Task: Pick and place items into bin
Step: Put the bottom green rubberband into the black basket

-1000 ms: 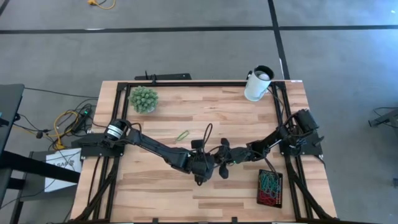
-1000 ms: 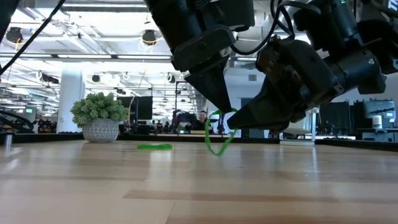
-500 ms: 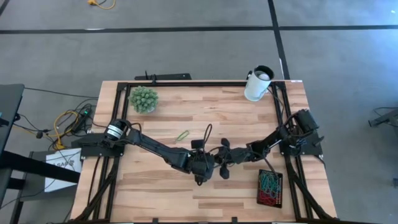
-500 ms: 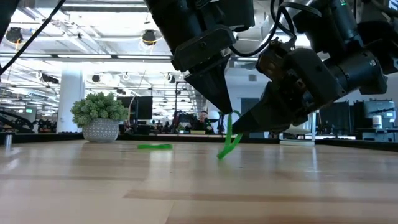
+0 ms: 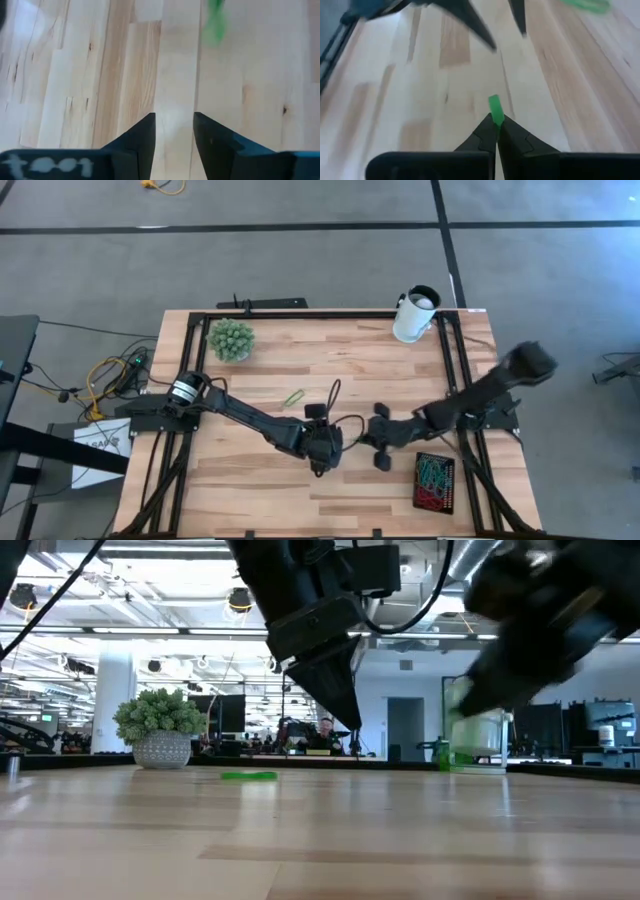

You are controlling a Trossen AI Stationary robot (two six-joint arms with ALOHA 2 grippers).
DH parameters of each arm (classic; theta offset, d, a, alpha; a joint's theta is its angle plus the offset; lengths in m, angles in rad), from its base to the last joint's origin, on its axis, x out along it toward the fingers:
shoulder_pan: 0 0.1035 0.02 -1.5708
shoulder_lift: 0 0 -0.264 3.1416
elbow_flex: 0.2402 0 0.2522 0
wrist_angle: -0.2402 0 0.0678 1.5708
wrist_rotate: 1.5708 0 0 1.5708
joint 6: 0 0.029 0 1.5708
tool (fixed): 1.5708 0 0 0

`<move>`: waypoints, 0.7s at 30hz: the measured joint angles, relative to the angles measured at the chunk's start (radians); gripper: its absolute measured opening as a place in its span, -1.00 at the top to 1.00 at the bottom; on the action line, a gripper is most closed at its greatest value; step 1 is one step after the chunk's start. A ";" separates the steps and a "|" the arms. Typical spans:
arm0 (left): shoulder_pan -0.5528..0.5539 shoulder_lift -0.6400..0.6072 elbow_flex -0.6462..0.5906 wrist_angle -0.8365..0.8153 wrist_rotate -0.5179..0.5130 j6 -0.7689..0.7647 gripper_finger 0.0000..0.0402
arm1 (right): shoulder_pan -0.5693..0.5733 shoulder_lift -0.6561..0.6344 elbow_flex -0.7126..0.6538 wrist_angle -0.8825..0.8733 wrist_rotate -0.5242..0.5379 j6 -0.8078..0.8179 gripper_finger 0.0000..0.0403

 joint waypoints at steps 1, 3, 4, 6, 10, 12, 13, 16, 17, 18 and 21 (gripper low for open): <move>0.000 0.000 -0.003 0.001 0.000 -0.001 0.39 | 0.020 -0.063 0.000 -0.092 0.000 0.036 1.00; 0.001 0.000 -0.009 -0.001 -0.003 -0.006 0.39 | 0.067 -0.181 0.000 -0.273 0.000 0.117 1.00; 0.001 0.000 -0.010 -0.005 -0.003 -0.007 0.39 | 0.095 -0.243 0.000 -0.356 -0.001 0.158 1.00; 0.002 0.000 -0.010 -0.001 -0.003 -0.010 0.39 | 0.148 -0.368 0.000 -0.493 -0.003 0.228 1.00; 0.003 0.000 -0.010 -0.001 -0.021 -0.010 0.39 | 0.261 -0.600 0.000 -0.704 -0.007 0.419 1.00; 0.005 0.000 -0.010 0.001 -0.037 -0.010 0.39 | 0.329 -0.688 0.000 -0.775 -0.009 0.501 1.00; 0.006 0.000 -0.010 0.000 -0.039 -0.010 0.39 | 0.369 -0.716 -0.001 -0.797 -0.008 0.523 1.00; 0.009 0.000 -0.010 0.001 -0.040 -0.014 0.39 | 0.499 -0.764 -0.023 -0.851 -0.021 0.535 1.00; 0.009 0.000 -0.010 0.001 -0.040 -0.014 0.39 | 0.546 -0.767 -0.030 -0.870 -0.022 0.536 1.00; 0.010 0.000 -0.010 0.001 -0.040 -0.014 0.39 | 0.587 -0.766 -0.038 -0.870 -0.017 0.538 1.00; 0.010 0.000 -0.010 0.001 -0.040 -0.014 0.39 | 0.689 -0.736 -0.076 -0.837 0.015 0.585 1.00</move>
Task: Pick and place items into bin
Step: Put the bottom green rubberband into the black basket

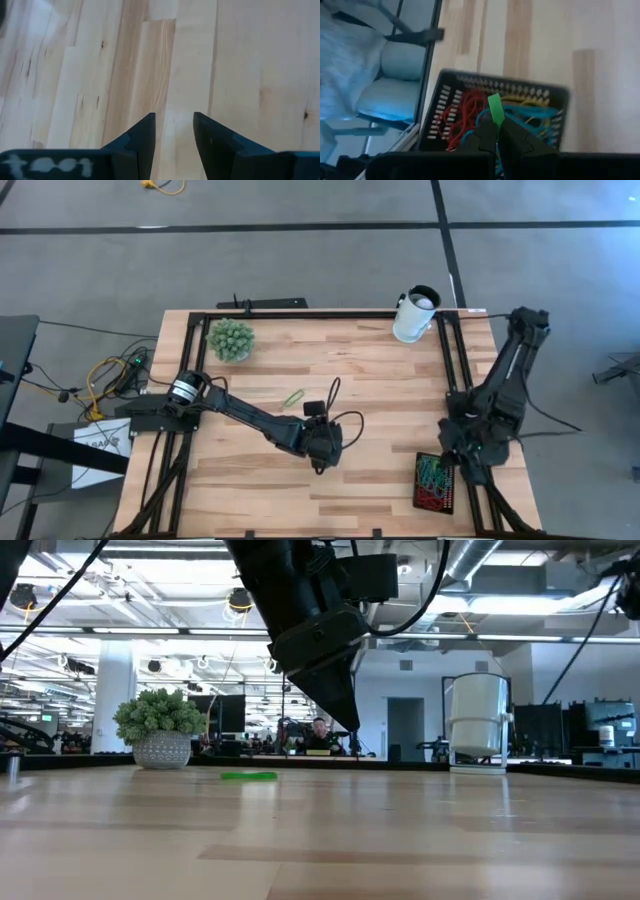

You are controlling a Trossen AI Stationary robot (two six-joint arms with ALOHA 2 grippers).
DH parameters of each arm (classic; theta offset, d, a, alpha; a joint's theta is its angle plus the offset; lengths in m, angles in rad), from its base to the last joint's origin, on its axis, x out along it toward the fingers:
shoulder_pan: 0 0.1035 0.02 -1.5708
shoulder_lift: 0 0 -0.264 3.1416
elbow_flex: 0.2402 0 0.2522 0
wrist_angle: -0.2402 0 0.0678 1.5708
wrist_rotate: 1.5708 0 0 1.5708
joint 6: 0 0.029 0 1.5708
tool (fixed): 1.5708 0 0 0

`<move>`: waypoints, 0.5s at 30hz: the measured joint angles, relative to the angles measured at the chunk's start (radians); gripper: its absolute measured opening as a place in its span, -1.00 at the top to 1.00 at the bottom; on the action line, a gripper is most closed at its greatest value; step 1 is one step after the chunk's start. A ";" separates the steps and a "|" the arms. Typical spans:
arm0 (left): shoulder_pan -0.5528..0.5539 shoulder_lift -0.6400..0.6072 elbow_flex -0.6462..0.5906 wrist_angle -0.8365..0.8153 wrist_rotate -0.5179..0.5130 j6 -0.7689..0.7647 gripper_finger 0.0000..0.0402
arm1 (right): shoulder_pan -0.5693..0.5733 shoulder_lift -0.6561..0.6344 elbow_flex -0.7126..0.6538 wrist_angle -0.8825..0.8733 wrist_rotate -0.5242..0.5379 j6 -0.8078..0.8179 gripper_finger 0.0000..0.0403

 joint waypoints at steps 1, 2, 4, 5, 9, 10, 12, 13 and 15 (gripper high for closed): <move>0.001 0.000 0.000 0.000 0.000 0.000 0.39 | 0.027 0.014 -0.013 0.027 0.006 0.032 1.00; 0.001 0.000 0.000 0.000 0.000 0.000 0.39 | 0.050 0.030 -0.023 0.061 0.007 0.064 1.00; 0.002 0.000 -0.001 0.000 0.000 0.000 0.39 | 0.088 0.073 -0.034 0.131 0.008 0.111 1.00; 0.002 0.000 -0.001 0.000 0.000 0.001 0.39 | 0.104 0.096 -0.040 0.170 0.008 0.119 1.00; 0.005 0.000 -0.001 0.000 0.000 0.005 0.39 | 0.134 0.217 -0.049 0.326 0.008 0.123 0.98; 0.005 0.000 -0.001 0.000 0.000 0.004 0.39 | 0.134 0.248 -0.049 0.344 0.008 0.123 0.97; 0.008 0.000 -0.001 0.000 -0.001 0.004 0.39 | 0.126 0.305 -0.049 0.366 0.008 0.137 0.95; 0.010 0.000 -0.001 0.000 0.000 0.005 0.39 | 0.120 0.328 -0.049 0.367 0.008 0.154 0.93; 0.014 0.000 -0.001 0.000 0.000 0.005 0.39 | 0.107 0.370 -0.050 0.367 0.004 0.194 0.90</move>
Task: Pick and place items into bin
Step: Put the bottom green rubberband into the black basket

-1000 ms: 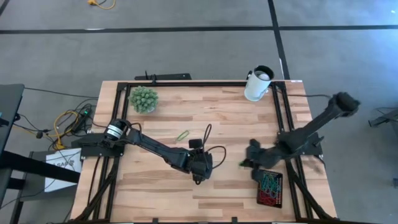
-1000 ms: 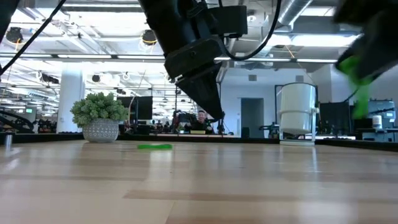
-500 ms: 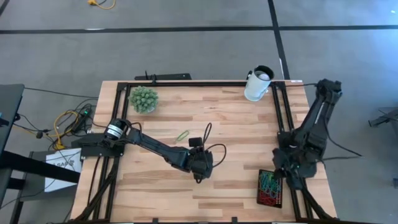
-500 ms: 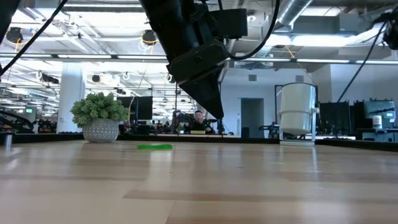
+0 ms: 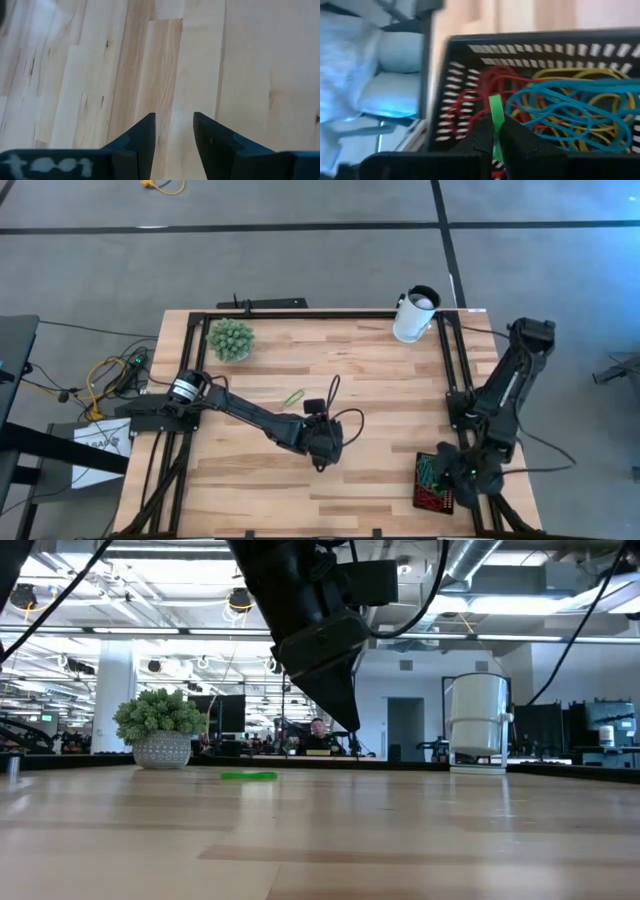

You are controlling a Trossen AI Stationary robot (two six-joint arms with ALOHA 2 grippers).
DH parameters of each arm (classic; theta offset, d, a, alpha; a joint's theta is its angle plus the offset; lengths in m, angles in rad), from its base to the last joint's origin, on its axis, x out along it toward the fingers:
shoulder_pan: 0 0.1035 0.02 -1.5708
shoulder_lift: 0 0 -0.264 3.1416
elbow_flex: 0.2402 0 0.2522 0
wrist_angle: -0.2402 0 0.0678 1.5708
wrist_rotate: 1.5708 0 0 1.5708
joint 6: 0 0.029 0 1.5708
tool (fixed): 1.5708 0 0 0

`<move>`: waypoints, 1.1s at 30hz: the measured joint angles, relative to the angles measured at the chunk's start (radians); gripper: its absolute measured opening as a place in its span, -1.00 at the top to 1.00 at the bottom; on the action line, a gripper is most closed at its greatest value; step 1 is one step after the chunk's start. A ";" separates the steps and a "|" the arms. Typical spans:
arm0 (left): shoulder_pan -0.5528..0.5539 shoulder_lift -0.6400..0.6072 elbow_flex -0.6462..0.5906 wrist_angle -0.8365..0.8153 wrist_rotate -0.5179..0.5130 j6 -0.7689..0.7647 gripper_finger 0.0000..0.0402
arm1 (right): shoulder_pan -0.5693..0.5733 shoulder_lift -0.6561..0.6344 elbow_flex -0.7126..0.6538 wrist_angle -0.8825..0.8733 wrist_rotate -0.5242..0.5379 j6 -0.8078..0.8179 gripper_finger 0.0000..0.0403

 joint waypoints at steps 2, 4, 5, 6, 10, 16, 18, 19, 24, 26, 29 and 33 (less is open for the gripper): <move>0.004 0.000 0.000 0.000 0.000 -0.001 0.39 | -0.009 0.033 0.000 0.019 -0.017 0.018 0.86; 0.007 0.000 0.000 0.000 0.001 -0.001 0.39 | -0.016 0.061 0.000 0.053 -0.035 0.018 0.84; 0.009 0.000 0.000 0.000 0.002 0.000 0.39 | -0.020 0.071 0.000 0.068 -0.041 0.018 0.83; 0.009 0.000 -0.001 0.000 0.001 0.003 0.39 | -0.023 0.078 0.000 0.085 -0.048 0.018 0.82; 0.011 0.000 -0.001 -0.001 -0.008 0.043 0.39 | -0.037 0.085 0.000 0.136 -0.063 0.019 0.81; 0.031 0.000 -0.001 -0.006 -0.011 0.078 0.39 | -0.044 0.084 0.000 0.157 -0.078 0.019 0.82; 0.040 0.000 -0.001 -0.029 -0.028 0.086 0.39 | -0.044 0.084 0.000 0.159 -0.079 0.018 0.82; 0.044 0.000 -0.001 -0.049 -0.043 0.088 0.39 | -0.044 0.084 0.000 0.162 -0.079 0.018 0.82; 0.069 0.000 -0.001 -0.207 -0.069 0.058 0.39 | -0.046 0.061 0.000 0.208 -0.116 0.018 0.82; 0.078 0.000 -0.001 -0.268 -0.069 0.026 0.39 | -0.049 0.044 0.000 0.226 -0.137 0.019 0.82; 0.088 0.000 -0.001 -0.337 -0.069 -0.021 0.39 | -0.054 0.018 0.000 0.218 -0.149 0.018 0.82; 0.092 0.000 -0.001 -0.359 -0.068 -0.057 0.39 | -0.073 0.013 0.000 0.193 -0.154 0.018 0.79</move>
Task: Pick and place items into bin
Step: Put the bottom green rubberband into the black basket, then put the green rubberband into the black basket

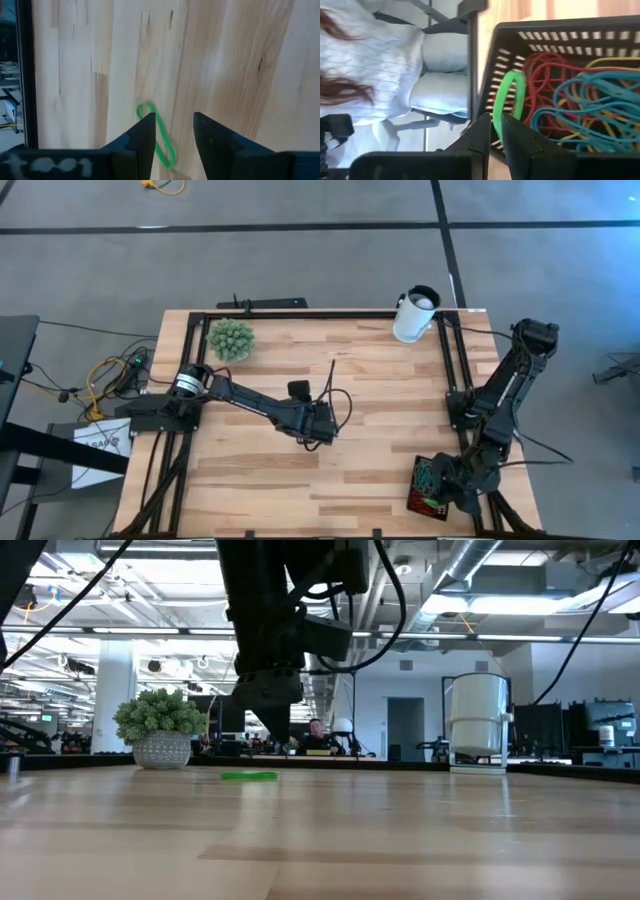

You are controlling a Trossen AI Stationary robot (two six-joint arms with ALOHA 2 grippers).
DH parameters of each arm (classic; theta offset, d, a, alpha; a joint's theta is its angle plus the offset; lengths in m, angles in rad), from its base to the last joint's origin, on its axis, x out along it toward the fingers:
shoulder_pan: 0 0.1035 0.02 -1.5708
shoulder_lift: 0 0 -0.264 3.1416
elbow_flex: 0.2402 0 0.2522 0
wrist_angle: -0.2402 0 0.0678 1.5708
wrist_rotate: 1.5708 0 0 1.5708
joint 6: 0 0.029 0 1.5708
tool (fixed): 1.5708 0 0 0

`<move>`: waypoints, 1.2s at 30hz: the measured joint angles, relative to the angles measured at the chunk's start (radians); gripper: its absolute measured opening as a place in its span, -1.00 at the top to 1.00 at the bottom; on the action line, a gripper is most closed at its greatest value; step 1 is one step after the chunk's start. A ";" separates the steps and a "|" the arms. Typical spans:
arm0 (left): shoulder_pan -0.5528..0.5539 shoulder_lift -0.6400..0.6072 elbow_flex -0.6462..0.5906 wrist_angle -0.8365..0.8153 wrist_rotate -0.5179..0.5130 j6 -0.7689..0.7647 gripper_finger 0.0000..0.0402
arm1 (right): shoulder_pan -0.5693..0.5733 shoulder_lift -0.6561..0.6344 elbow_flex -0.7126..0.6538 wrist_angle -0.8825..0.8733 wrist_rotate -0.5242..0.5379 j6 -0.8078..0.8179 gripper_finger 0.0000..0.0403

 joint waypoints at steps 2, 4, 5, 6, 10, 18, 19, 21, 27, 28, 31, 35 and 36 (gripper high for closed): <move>0.000 0.000 0.000 0.000 0.000 -0.001 0.39 | -0.013 0.008 0.000 -0.018 -0.005 0.000 0.77; 0.000 0.000 0.000 0.000 0.000 0.001 0.39 | -0.027 0.017 0.000 -0.046 -0.024 0.000 0.74; 0.000 0.000 0.000 -0.004 0.000 0.001 0.39 | -0.035 0.023 0.000 -0.061 -0.038 0.005 0.73; 0.001 0.000 0.000 -0.011 -0.001 0.002 0.39 | -0.044 0.029 0.000 -0.077 -0.055 0.008 0.72; 0.005 0.000 0.000 -0.037 -0.033 0.002 0.39 | -0.076 0.034 0.000 -0.093 -0.080 0.008 0.69; 0.070 -0.004 0.000 -0.120 -0.142 -0.001 0.39 | -0.155 0.031 0.000 -0.077 -0.118 -0.069 0.69; 0.086 -0.009 0.000 -0.137 -0.133 -0.003 0.39 | -0.161 0.026 0.000 -0.077 -0.150 -0.069 0.69; 0.113 -0.032 0.000 -0.176 -0.085 -0.011 0.39 | -0.163 0.012 0.002 -0.076 -0.210 -0.065 0.69; 0.173 -0.124 0.000 -0.099 0.029 0.091 0.39 | -0.137 -0.078 0.049 -0.077 -0.234 -0.231 0.69; 0.182 -0.139 -0.004 -0.061 0.075 0.110 0.39 | -0.132 -0.100 0.060 -0.077 -0.228 -0.282 0.69; 0.205 -0.184 -0.066 0.135 0.234 0.181 0.39 | -0.123 -0.171 0.079 -0.075 -0.156 -0.486 0.69; 0.208 -0.197 -0.170 0.303 0.335 0.197 0.39 | -0.126 -0.243 0.074 -0.078 0.120 -0.801 0.69; 0.207 -0.197 -0.196 0.326 0.342 0.185 0.39 | -0.126 -0.251 0.069 -0.086 0.199 -0.829 0.69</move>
